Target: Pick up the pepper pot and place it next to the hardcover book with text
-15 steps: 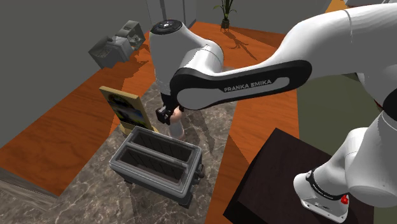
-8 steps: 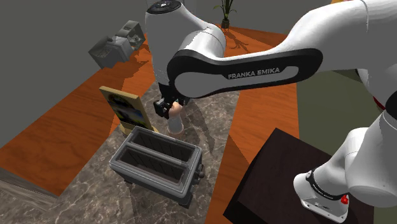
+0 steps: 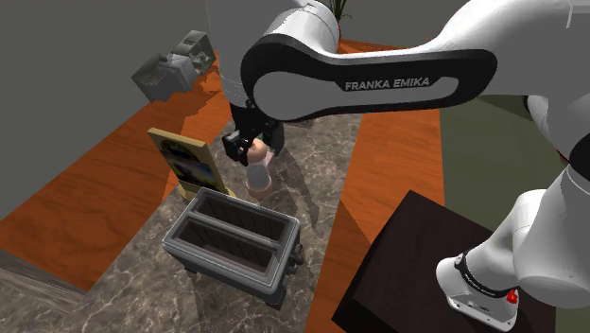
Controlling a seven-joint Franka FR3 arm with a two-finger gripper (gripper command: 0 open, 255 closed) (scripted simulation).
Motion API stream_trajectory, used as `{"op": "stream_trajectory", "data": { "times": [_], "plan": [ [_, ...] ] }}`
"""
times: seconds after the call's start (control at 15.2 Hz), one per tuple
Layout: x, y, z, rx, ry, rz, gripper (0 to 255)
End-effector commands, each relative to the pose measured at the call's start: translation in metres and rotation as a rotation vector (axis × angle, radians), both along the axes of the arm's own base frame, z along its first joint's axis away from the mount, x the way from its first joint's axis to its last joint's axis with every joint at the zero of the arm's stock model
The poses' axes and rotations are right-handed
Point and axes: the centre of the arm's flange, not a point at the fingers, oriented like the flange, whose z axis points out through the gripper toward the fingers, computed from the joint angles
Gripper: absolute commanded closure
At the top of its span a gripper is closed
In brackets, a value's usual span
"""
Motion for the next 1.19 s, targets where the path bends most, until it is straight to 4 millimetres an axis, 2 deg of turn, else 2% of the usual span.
{"op": "stream_trajectory", "data": {
  "times": [0.0,1.06,1.12],
  "plan": [
    [-0.001,-0.001,0.010,0.000,0.000,0.000,255],
    [-0.001,-0.001,0.092,0.000,0.000,0.000,255],
    [0.001,-0.013,0.088,0.000,0.000,0.000,255]
  ]
}}
